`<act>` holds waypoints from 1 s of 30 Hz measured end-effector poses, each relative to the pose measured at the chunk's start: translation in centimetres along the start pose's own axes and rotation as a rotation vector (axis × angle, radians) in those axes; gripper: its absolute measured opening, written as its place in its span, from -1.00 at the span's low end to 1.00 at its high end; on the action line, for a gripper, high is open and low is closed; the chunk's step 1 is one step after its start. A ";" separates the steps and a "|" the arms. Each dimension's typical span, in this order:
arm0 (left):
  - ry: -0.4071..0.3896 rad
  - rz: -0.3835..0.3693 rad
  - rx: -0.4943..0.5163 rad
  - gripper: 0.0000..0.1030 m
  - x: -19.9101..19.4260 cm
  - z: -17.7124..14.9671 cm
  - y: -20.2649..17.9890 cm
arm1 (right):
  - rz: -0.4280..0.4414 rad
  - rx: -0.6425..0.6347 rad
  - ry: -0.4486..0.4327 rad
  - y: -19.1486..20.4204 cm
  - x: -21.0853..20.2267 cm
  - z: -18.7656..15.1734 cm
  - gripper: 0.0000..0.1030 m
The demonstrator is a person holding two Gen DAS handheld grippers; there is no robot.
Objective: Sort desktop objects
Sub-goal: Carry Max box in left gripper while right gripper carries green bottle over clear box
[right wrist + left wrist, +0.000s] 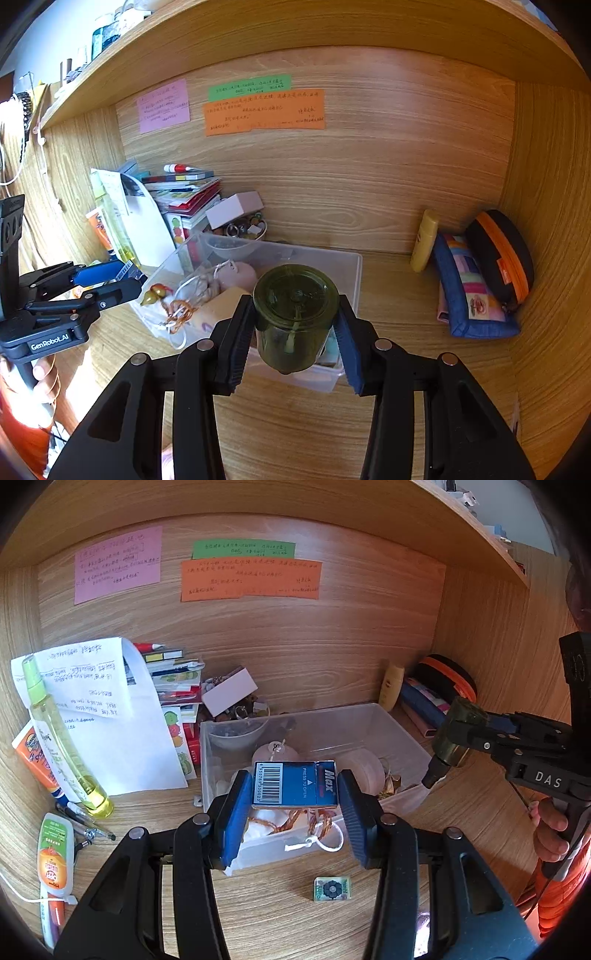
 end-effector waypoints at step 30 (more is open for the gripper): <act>0.150 0.064 -0.031 -0.04 9.2 -0.8 1.0 | -0.038 -0.081 0.160 0.8 7.1 -2.6 -0.23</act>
Point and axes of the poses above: each gripper's, at about its wrist camera, not at the fingertips, and x roughly the way its jaws point, y to its left, z to its top, the point moved 6 cm from there along x, roughly the way its jaws point, and after that the axes turned 13 degrees about -x, right-handed, at the moved point
